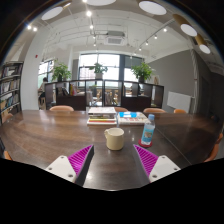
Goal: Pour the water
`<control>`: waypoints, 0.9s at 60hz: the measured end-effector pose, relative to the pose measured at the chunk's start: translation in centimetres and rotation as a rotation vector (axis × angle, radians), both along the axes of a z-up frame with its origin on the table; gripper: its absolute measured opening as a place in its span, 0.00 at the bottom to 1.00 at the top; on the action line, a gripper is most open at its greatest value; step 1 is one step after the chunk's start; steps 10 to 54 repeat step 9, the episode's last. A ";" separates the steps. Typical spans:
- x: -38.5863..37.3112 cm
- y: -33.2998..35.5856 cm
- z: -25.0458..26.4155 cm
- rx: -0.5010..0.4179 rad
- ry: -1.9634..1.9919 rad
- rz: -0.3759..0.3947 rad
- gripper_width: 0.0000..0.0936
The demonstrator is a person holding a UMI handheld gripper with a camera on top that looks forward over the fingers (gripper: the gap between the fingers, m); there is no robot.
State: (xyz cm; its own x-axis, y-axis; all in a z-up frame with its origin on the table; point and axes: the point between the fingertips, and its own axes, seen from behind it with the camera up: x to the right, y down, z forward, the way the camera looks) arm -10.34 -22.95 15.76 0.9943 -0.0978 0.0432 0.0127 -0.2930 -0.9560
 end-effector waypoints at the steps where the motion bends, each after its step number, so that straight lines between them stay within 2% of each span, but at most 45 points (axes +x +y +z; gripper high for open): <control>1: -0.2 -0.1 0.2 0.004 -0.001 0.004 0.84; 9: -1.2 -1.1 1.2 0.028 -0.002 0.022 0.84; 54: -1.2 -1.1 1.2 0.028 -0.002 0.022 0.84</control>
